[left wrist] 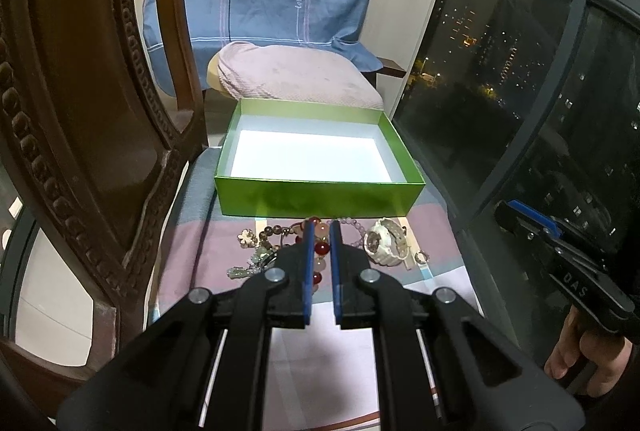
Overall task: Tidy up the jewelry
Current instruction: 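Carry the bracelet and the ring in both tools over the green box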
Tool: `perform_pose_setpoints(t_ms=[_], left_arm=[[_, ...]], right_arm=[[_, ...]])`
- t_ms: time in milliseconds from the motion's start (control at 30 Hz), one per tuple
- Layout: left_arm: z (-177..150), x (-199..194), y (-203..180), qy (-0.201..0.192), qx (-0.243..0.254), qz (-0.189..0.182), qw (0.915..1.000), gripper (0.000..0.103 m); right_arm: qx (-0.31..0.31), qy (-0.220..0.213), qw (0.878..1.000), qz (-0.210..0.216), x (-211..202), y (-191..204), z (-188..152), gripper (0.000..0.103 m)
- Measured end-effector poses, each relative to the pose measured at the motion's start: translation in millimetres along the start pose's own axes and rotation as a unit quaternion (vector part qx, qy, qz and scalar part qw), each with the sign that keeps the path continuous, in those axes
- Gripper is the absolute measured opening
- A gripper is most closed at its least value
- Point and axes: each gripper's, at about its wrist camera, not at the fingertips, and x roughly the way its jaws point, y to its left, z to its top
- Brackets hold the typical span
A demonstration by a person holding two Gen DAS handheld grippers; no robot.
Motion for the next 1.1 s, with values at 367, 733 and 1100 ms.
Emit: perform_pose_setpoints(t_ms=[367, 733, 1100], left_arm=[[0, 3, 2, 0.007, -0.003, 0.003, 1.0000, 0.008], [14, 19, 3, 0.011, -0.017, 0.005, 0.9998, 0.008], [84, 77, 15, -0.008, -0.029, 0.024, 0.9993, 0.008]], right_arm=[[-0.002, 0.006, 1.000, -0.001, 7, 2, -2, 0.020], [0.004, 0.005, 1.000, 0.005, 23, 2, 11, 0.020], [0.031, 0.014, 0.999, -0.003, 113, -23, 69, 0.020]])
